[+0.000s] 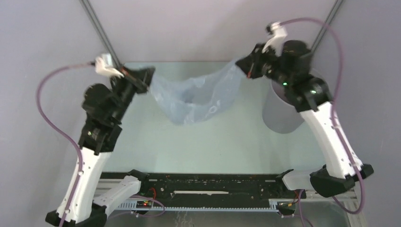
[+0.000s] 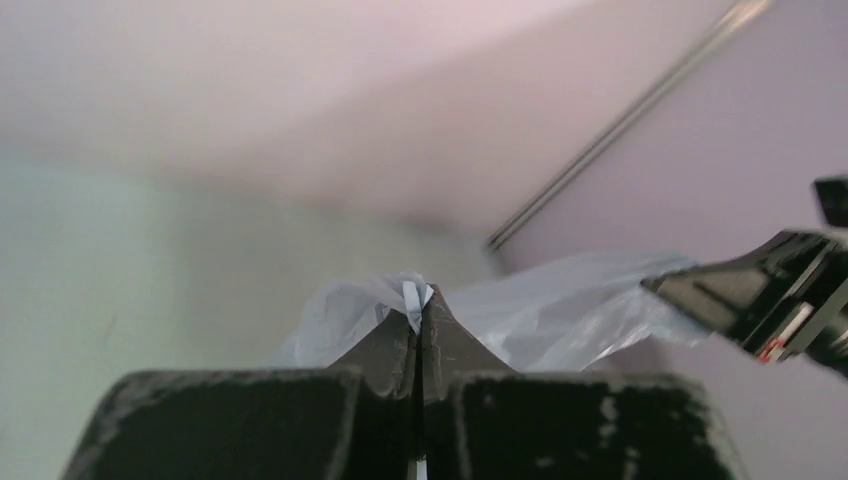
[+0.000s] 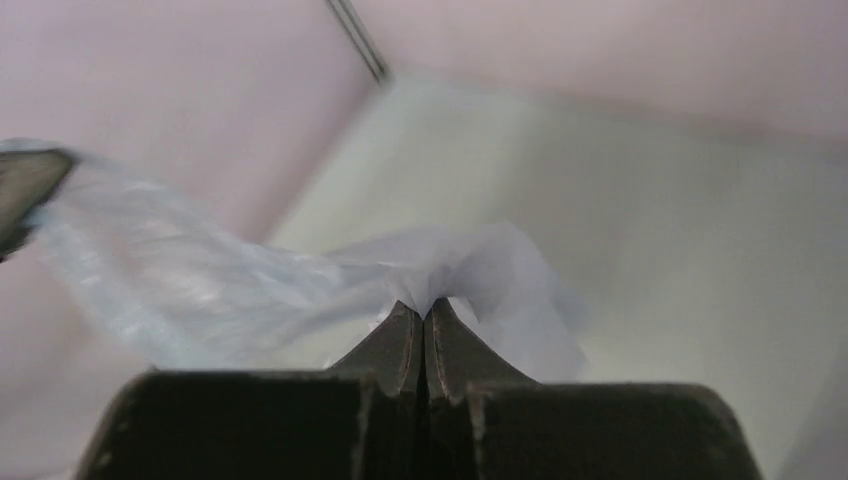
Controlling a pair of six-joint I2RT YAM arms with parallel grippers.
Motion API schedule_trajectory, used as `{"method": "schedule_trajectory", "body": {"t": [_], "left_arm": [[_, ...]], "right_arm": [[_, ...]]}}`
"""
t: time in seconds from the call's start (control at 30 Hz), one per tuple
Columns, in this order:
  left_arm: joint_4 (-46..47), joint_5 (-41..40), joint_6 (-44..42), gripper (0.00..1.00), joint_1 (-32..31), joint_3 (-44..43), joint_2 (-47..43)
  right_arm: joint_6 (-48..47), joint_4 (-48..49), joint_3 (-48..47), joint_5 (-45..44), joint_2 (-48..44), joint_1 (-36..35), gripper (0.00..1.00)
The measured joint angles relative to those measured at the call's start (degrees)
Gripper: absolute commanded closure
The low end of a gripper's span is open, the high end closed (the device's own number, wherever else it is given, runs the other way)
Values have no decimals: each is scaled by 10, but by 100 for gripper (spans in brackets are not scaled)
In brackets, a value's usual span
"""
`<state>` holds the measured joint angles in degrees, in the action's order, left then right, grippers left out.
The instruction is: Put the trash bags into the trash bin
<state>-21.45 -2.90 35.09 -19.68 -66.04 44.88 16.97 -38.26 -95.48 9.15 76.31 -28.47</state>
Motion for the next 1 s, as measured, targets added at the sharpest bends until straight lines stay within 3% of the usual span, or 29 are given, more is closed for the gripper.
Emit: {"method": "schedule_trajectory", "body": {"t": [0.07,0.17,0.3,0.5,0.63,1.0], "left_arm": [[54,23,-10,100,-1,-113,57],[99,32,-10,100,-2,-139,57],[93,24,10,100,-2,-46,-6],[35,9,35,100,-2,119,-69],[-19,8,32,100,-2,148,-76],[27,16,20,100,-2,147,-108]], "right_arm": [[-4,18,-103,8,-4,-1,100],[-3,52,-107,22,-46,-12,100],[23,68,39,46,-127,-12,100],[48,30,192,56,-104,-17,100],[57,-3,207,62,-93,-17,100],[87,-1,207,79,-91,-30,93]]}}
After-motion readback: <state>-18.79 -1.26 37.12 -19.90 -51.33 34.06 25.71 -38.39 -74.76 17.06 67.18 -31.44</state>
